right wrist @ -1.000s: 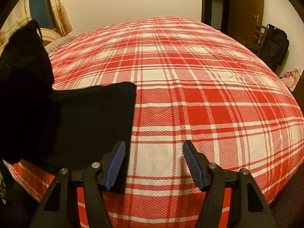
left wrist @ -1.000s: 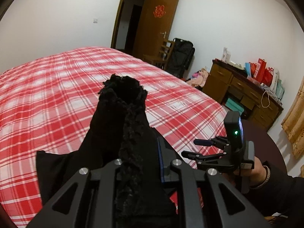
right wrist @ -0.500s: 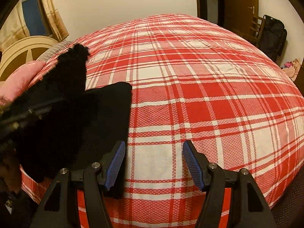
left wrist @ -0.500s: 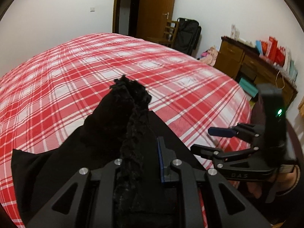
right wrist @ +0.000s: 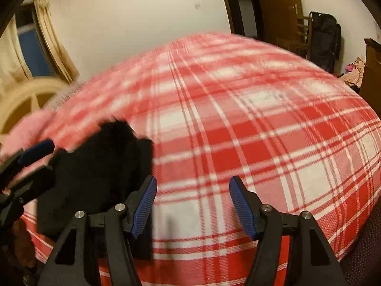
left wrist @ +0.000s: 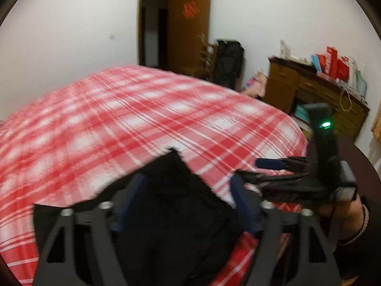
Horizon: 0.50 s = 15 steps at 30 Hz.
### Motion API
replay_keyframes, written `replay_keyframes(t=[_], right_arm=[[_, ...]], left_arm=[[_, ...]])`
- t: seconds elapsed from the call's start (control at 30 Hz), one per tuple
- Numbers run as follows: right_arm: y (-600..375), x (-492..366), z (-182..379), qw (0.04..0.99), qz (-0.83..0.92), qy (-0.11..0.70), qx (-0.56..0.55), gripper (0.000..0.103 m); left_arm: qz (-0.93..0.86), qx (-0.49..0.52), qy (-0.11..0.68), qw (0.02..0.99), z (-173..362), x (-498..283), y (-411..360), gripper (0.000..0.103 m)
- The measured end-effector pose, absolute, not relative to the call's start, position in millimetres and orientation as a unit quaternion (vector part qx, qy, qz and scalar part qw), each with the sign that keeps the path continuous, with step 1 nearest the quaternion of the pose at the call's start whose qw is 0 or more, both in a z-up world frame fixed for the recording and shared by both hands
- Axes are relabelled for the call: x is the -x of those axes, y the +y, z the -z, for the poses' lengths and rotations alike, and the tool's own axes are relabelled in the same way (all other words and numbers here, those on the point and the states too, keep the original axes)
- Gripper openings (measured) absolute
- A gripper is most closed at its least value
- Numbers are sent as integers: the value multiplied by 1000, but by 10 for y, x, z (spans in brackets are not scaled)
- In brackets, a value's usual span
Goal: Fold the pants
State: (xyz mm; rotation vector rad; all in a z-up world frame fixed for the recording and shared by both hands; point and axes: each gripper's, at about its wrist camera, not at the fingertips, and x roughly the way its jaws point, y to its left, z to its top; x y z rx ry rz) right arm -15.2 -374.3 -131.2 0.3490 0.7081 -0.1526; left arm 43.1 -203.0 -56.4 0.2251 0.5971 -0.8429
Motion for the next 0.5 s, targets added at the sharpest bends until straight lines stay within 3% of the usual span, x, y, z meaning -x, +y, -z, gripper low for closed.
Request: replay_keyframes(t=[0.13, 0.23, 0.33, 0.37, 0.5], right_arm=[[-3468, 266, 1052, 940, 14, 302, -157, 65], [-3156, 169, 1075, 936, -29, 327, -131, 65], [-2984, 31, 1191, 923, -53, 358, -128, 64], [-2955, -60, 1254, 916, -51, 376, -128, 60], [-2932, -199, 1414, 898, -58, 413, -139, 28]], left_arm=[[346, -108, 266, 893, 525, -571, -1597, 87], [284, -104, 268, 915, 617, -765, -1241, 97], [234, -89, 289, 924, 771, -961, -953, 97], [225, -79, 297, 924, 833, -1018, -873, 97], [198, -63, 326, 922, 1085, -1135, -724, 98]])
